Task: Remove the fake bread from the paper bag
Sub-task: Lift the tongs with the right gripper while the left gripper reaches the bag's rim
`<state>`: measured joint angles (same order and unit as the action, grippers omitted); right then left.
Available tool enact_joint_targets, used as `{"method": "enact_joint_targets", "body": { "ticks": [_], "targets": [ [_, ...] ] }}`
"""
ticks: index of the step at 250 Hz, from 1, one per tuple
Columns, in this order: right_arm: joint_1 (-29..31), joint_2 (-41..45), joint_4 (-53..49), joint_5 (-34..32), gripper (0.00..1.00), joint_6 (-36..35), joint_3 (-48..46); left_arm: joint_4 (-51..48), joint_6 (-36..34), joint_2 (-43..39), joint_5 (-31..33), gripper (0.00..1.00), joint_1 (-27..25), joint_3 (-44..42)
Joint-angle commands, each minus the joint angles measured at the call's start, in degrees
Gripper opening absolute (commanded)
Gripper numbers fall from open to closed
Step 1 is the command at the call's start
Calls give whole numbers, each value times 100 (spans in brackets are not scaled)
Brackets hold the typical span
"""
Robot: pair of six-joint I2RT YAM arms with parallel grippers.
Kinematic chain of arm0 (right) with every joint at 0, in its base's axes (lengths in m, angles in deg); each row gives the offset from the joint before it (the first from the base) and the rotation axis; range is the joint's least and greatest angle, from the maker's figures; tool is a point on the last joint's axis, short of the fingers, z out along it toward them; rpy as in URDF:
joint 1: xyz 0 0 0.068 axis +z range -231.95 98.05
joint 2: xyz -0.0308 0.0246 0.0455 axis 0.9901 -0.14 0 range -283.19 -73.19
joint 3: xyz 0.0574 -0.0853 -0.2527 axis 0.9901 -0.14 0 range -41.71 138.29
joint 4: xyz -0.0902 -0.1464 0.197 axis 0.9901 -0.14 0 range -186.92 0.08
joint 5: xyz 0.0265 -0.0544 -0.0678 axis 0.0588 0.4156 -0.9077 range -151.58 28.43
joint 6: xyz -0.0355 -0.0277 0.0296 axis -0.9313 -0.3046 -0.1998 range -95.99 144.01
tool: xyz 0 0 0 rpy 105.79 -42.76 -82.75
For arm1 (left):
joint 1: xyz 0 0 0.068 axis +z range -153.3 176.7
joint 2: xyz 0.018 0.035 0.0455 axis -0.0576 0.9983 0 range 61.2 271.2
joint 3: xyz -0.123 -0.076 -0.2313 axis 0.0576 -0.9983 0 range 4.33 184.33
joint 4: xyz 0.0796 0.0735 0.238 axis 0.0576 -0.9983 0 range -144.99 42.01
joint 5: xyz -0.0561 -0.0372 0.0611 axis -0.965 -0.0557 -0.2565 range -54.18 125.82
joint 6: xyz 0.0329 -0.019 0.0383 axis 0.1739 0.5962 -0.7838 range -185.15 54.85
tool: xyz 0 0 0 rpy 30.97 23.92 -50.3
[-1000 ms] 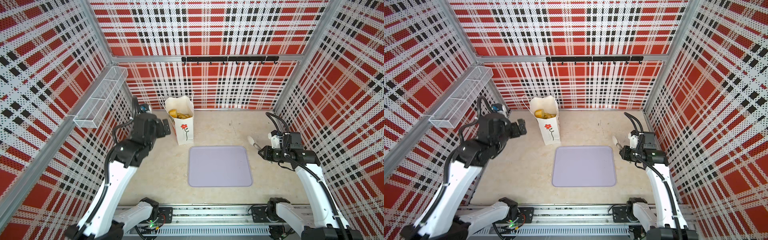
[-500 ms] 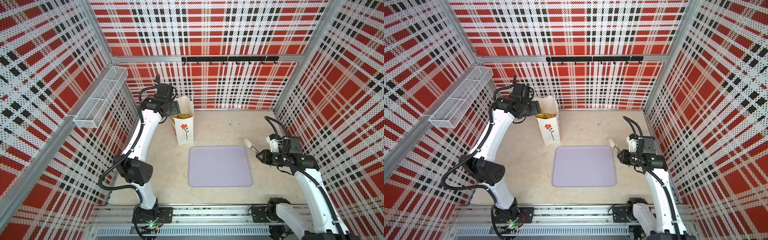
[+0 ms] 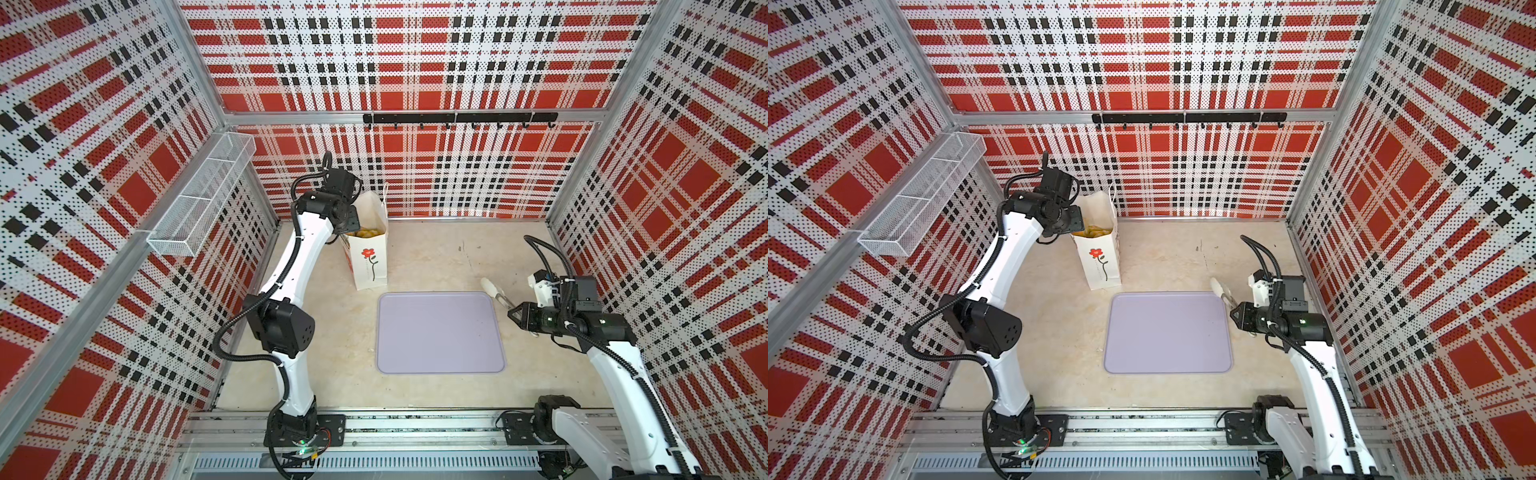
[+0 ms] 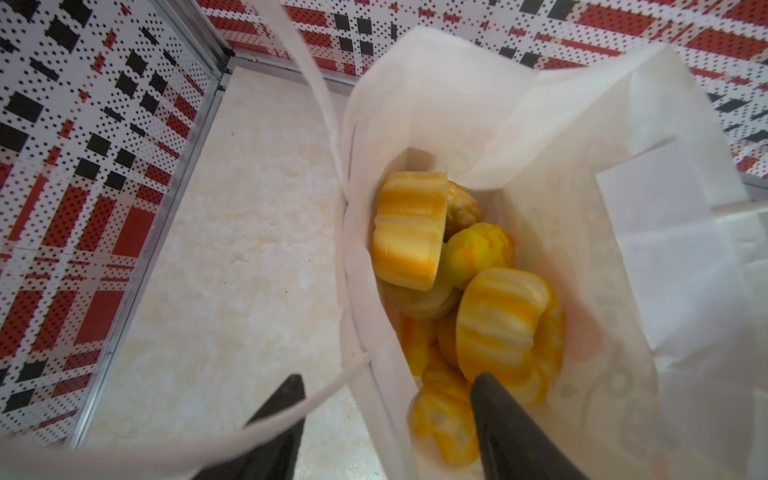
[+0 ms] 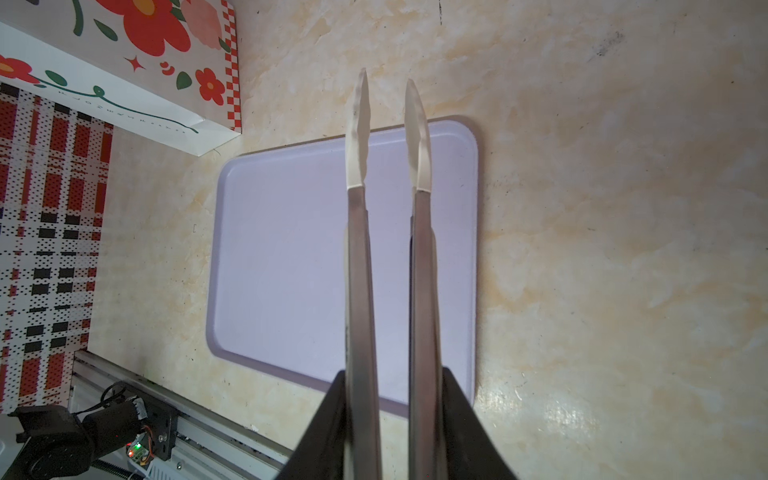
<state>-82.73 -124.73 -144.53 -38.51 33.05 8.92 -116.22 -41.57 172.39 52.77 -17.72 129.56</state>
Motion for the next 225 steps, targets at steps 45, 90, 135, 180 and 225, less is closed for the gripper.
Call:
{"method": "enact_joint_targets", "body": {
  "ticks": [45,90,135,180,225],
  "targets": [
    [94,241,236,-50,34,-34,-18,42,-35,174,-191,47,305,83],
    [148,219,240,-83,34,-25,-40,110,-38,247,-297,43,313,54],
    [212,233,248,-136,34,-7,-68,265,16,253,-401,34,307,-60],
    [236,285,253,-179,34,1,-80,275,-25,319,-392,19,313,-42],
    [271,295,251,-198,34,19,-90,268,-120,324,-385,2,329,-11]
  ]
}}
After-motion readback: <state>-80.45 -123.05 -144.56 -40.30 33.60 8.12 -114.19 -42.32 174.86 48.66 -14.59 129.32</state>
